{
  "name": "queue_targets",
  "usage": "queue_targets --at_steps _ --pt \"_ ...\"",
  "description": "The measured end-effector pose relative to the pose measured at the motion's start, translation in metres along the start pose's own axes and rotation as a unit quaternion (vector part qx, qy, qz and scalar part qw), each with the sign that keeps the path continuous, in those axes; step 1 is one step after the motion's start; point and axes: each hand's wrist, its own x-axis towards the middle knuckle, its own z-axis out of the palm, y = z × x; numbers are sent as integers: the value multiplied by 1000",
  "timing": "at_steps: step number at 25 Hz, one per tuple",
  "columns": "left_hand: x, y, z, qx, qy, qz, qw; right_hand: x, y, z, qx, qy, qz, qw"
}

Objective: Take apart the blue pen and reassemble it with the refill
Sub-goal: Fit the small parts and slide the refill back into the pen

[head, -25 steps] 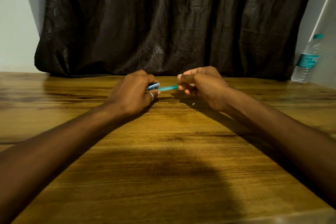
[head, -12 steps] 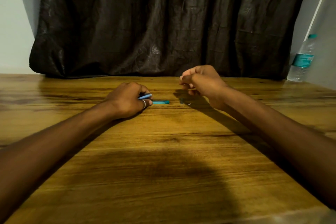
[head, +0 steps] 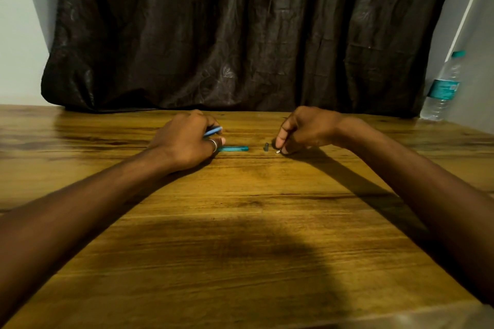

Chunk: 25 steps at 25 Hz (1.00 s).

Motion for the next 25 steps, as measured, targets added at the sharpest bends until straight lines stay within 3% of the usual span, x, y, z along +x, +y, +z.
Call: queue_targets --at_steps 5,9,13,16,20,25 --pt "0 2 1 8 14 5 1000 0 -1 3 16 3 -18 1000" --pt "1 3 0 5 11 13 1000 1 -2 5 -46 8 -40 998" --pt "0 6 -2 -12 7 36 999 1 -2 3 -65 61 -31 995" --pt "-1 11 -2 -74 -18 52 996 1 -3 -1 85 106 -41 990" --pt "0 15 -4 -142 -47 65 987 -4 -14 3 345 96 -70 931" --pt "-2 15 -4 -233 -72 69 967 -4 -21 11 428 76 -103 895"
